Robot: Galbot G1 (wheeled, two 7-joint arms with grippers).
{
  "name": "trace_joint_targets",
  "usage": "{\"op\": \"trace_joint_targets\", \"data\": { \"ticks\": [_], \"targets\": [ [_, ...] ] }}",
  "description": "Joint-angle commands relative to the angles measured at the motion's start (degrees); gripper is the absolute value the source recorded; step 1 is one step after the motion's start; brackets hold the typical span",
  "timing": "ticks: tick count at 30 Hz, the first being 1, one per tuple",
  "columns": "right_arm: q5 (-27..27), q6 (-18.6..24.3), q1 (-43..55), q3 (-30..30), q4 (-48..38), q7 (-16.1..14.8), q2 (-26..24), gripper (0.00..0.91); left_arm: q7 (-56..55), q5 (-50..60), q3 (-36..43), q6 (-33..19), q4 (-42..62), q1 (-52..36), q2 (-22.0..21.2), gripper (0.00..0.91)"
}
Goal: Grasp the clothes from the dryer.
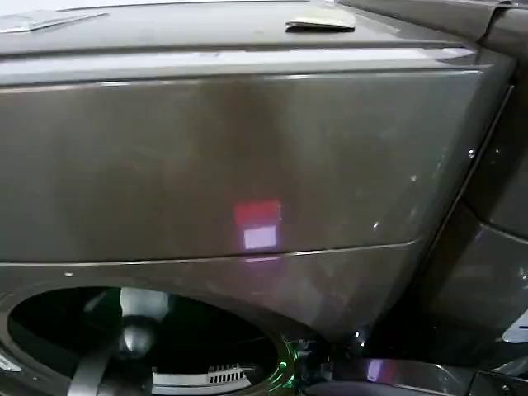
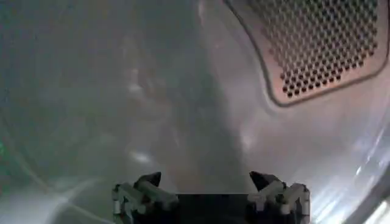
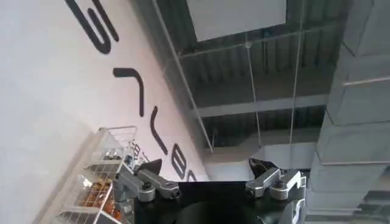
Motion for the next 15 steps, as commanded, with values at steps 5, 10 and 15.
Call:
{"op": "trace_joint_targets", "data": {
  "ticks": [5,10,15],
  "targets": [
    [-0.13,0.08,0.20,0.04,-0.18,-0.10,0.26,0.907,18.83,19.07,13.07,-8.24,12.63,-8.69,1.87,0.907],
    [-0.12,0.04,0.22,0.02,0.00,-0.08,0.26,0.907,18.68,30.18,14.66,-12.14,13.20,-8.87,1.34,0.907],
    [-0.13,0.02,0.26,0.02,0.08,-0.10,0.43,0.907,20.02,35.24,16.16,-13.67,14.21,-9.46,0.65,0.907]
  ]
}}
